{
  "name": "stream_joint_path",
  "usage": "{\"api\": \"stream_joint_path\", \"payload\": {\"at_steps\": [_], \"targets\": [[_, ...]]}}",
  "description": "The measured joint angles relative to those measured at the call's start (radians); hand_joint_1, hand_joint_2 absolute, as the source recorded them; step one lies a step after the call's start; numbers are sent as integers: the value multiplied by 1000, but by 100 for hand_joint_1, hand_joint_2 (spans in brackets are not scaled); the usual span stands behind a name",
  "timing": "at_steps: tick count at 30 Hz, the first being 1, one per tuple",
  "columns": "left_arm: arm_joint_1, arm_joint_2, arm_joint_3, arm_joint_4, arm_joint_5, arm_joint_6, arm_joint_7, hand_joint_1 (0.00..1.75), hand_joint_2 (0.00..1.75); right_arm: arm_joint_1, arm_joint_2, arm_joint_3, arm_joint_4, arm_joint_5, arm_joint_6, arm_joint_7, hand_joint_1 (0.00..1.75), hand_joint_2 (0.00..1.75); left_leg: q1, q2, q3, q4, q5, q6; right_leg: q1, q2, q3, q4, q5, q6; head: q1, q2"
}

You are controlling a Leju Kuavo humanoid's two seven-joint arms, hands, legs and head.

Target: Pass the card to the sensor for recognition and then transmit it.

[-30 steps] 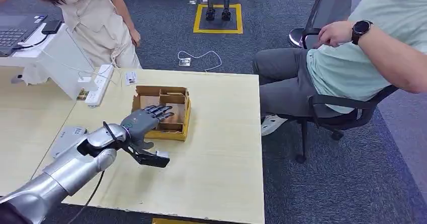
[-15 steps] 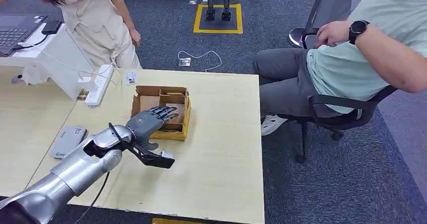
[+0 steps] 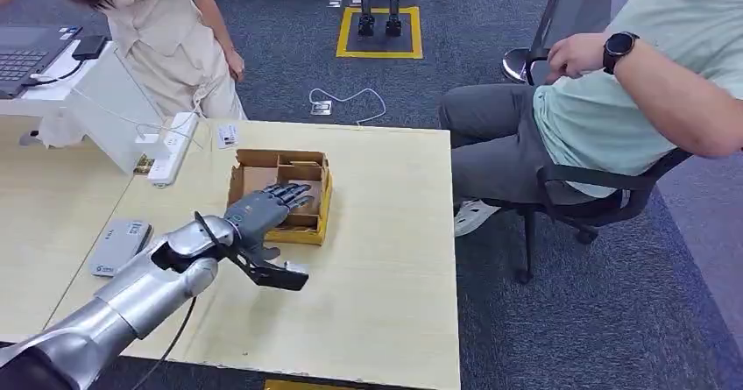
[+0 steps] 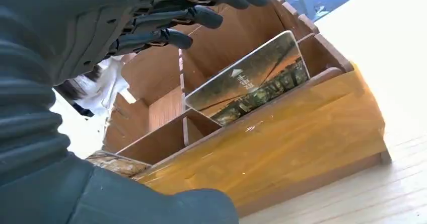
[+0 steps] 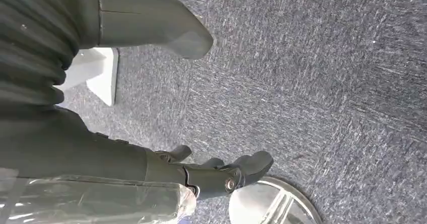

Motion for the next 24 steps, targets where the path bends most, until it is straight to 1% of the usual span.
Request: {"api": "stream_joint_path", "payload": {"at_steps": [4, 11, 19, 24], "targets": [[-6, -5, 0, 8, 0, 0, 0, 0, 175, 0, 0, 0, 0, 2, 1, 0, 0, 175, 0, 0, 0, 0, 0, 0, 0, 0, 0, 0, 0, 0, 0, 0], [-30, -29, 0, 27, 0, 0, -2, 0, 175, -2, 1, 0, 0, 2, 3, 0, 0, 175, 0, 0, 0, 0, 0, 0, 0, 0, 0, 0, 0, 0, 0, 0], [-41, -38, 0, 37, 0, -3, -3, 0, 175, -2, 1, 0, 0, 5, 3, 0, 0, 175, 0, 0, 0, 0, 0, 0, 0, 0, 0, 0, 0, 0, 0, 0], [-57, -37, 0, 42, 0, -15, -19, 0, 175, -2, 1, 0, 0, 8, 5, 0, 0, 175, 0, 0, 0, 0, 0, 0, 0, 0, 0, 0, 0, 0, 0, 0]]}}
